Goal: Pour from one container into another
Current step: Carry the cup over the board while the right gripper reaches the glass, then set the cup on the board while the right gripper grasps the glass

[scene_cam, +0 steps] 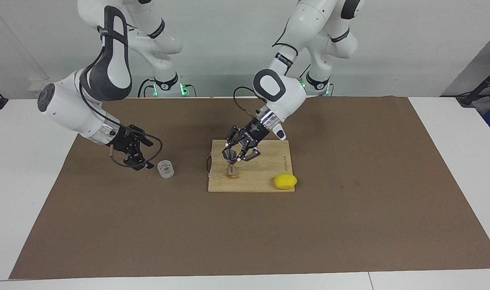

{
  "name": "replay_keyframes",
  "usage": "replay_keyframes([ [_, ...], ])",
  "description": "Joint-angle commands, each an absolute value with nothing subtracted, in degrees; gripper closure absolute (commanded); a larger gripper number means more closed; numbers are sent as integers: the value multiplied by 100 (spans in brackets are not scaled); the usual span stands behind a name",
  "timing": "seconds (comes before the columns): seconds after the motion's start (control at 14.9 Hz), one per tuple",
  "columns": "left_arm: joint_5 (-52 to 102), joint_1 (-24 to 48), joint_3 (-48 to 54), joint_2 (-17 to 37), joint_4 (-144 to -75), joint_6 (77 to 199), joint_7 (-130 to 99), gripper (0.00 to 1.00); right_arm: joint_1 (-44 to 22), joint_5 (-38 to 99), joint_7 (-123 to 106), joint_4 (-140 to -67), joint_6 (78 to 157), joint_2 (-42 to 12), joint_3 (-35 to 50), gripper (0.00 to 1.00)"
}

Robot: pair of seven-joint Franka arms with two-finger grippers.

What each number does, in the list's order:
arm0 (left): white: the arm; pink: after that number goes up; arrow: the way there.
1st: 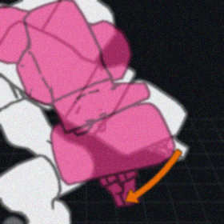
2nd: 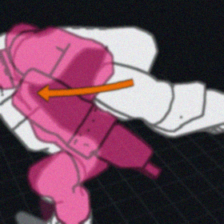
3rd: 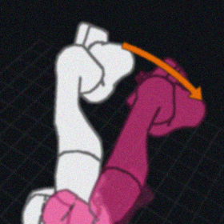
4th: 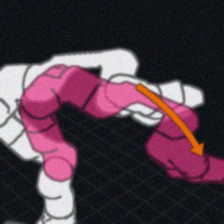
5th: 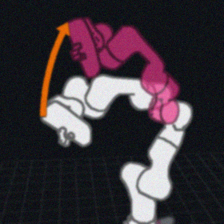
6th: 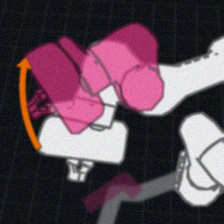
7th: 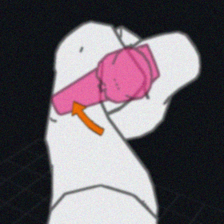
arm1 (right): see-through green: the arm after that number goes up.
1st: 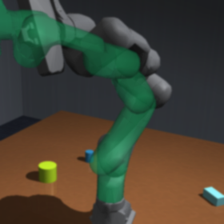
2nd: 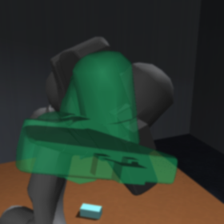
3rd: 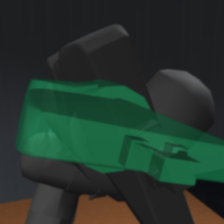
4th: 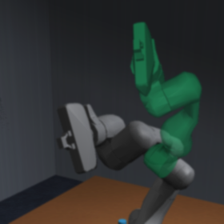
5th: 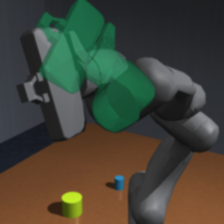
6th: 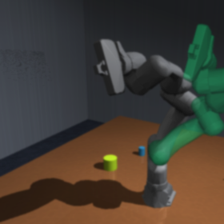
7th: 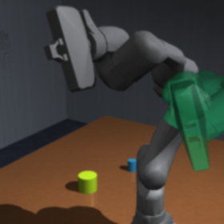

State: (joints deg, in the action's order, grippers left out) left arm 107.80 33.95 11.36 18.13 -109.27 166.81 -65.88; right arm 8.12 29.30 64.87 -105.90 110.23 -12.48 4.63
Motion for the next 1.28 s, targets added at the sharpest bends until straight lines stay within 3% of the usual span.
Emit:
replay_keyframes([
  [0.0,10617,3410,1134,1819,-10951,16778,-6618,100,896,3234,6575,-10775,11250,-1317,519,0],
  [0.54,10512,3428,1125,1819,-11065,16831,-6618,100,1186,3981,5758,-11083,11408,-1757,519,0],
  [0.6,10512,3428,1125,1819,-11092,16831,-6618,94,1204,4103,5635,-11074,11408,-1854,519,0],
  [0.74,10503,3419,1125,1811,-11118,16831,-6618,72,1291,4341,5241,-11065,11417,-2082,519,0],
  [1.01,10266,3419,1134,1811,-11162,16919,-6618,45,1433,4543,4966,-11083,11399,-2259,519,0],
  [1.14,10257,3401,1134,1802,-11171,16919,-6618,0,1441,4858,4652,-11205,11399,-2373,519,0],
  [1.21,10257,3384,1134,1793,-11171,16910,-6618,0,1424,5052,4554,-11302,11417,-2373,519,0],
])
